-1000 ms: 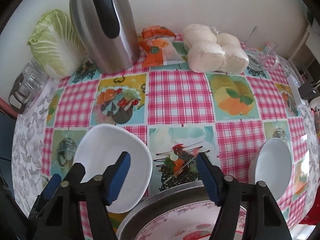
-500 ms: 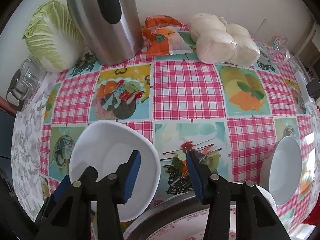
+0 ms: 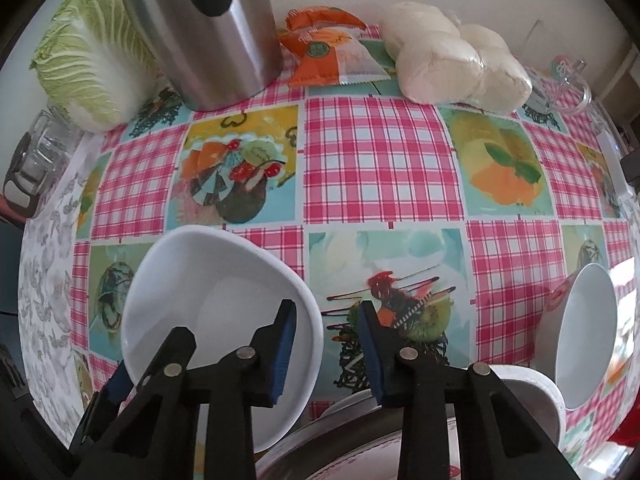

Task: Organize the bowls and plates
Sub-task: 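Close both tools on the white square bowl's rim, then lift the white square bowl and carry it over the basin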

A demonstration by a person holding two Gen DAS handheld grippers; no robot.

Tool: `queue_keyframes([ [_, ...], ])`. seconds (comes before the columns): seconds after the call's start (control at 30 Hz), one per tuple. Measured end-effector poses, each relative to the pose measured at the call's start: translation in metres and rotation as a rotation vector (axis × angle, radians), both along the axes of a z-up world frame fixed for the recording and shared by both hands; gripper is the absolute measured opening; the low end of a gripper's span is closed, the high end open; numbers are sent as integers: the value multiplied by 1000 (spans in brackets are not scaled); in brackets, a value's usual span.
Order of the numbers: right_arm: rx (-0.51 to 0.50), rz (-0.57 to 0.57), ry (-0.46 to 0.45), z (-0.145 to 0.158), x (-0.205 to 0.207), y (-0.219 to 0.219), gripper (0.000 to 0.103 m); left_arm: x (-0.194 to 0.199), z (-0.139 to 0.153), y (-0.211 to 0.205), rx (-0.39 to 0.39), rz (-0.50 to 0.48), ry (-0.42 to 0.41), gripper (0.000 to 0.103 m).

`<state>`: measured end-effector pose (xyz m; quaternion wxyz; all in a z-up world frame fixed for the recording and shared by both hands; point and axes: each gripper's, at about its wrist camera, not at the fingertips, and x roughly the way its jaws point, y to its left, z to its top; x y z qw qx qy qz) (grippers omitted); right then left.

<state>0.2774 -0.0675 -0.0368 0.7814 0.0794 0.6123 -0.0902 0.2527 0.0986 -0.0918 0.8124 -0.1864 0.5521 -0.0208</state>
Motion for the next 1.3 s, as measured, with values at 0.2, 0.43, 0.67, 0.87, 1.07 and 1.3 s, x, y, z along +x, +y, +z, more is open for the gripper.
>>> queue_keyframes([
  [0.2, 10, 11, 17, -6, 1, 3, 25, 0, -2, 0, -82, -7, -7, 42],
  [0.43, -1, 56, 15, -4, 1, 15, 12, 1, 3, -7, -81, -38, -14, 20],
  [0.67, -6, 83, -19, 9, -3, 21, 11, -4, 21, 1, -72, -25, -41, 19],
  [0.87, 20, 103, -77, 39, -15, 25, 11, -16, 56, 7, -66, -22, -104, 19],
  [1.07, 47, 118, -134, 75, -36, 24, 11, -32, 93, 6, -58, -22, -163, 19],
  [1.3, 64, 105, -183, 108, -70, 9, 11, -55, 123, -10, -51, -66, -197, 19],
])
